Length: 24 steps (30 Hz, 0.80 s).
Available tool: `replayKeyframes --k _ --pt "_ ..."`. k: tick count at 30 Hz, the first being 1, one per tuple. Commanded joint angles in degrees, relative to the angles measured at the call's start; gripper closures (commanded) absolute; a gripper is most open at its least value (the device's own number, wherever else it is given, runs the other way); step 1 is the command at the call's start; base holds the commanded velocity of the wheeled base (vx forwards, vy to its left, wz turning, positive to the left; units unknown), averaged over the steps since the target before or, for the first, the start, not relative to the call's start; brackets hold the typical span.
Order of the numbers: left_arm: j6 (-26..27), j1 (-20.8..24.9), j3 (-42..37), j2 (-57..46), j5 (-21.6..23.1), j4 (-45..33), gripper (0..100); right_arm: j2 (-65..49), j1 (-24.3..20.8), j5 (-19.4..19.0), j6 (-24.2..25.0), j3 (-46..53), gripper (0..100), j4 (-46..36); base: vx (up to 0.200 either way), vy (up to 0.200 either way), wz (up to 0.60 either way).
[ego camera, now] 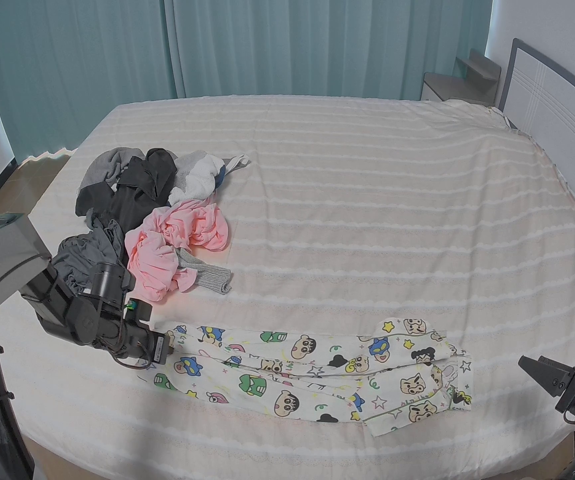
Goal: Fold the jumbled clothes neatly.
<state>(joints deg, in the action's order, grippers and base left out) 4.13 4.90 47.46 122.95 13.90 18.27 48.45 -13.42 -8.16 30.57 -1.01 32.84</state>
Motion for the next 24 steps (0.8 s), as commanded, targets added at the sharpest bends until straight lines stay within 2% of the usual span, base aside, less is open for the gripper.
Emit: replayKeyframes --k 1,7,14,15,18,24 --pt "-0.09 -4.37 -1.58 -3.69 2.45 -0.17 100 0.16 -0.03 -0.02 0.01 1.01 0 0.03 0.000 0.000 0.00" --pt "0.17 -10.53 -2.99 -4.48 4.91 -0.08 100 0.16 -0.03 -0.02 0.10 1.01 0 0.03 0.000 0.000 0.00" --pt "0.26 -19.75 -3.25 -4.92 9.22 -0.08 100 0.16 -0.03 -0.02 0.10 1.01 0 0.03 0.000 0.000 0.00" --pt "0.26 -19.75 -3.25 -4.92 9.22 -0.08 100 0.16 -0.03 -0.02 0.10 1.01 0 0.03 0.000 0.000 0.00" --pt "0.26 -25.47 -2.63 -5.01 11.77 -0.08 100 0.16 -0.11 -0.02 0.10 1.01 0 0.03 0.000 0.000 0.00" --pt "0.26 -32.50 -1.32 -5.09 15.02 -0.17 100 0.25 -0.11 -0.02 0.19 1.01 0 -0.06 0.000 0.000 0.00"
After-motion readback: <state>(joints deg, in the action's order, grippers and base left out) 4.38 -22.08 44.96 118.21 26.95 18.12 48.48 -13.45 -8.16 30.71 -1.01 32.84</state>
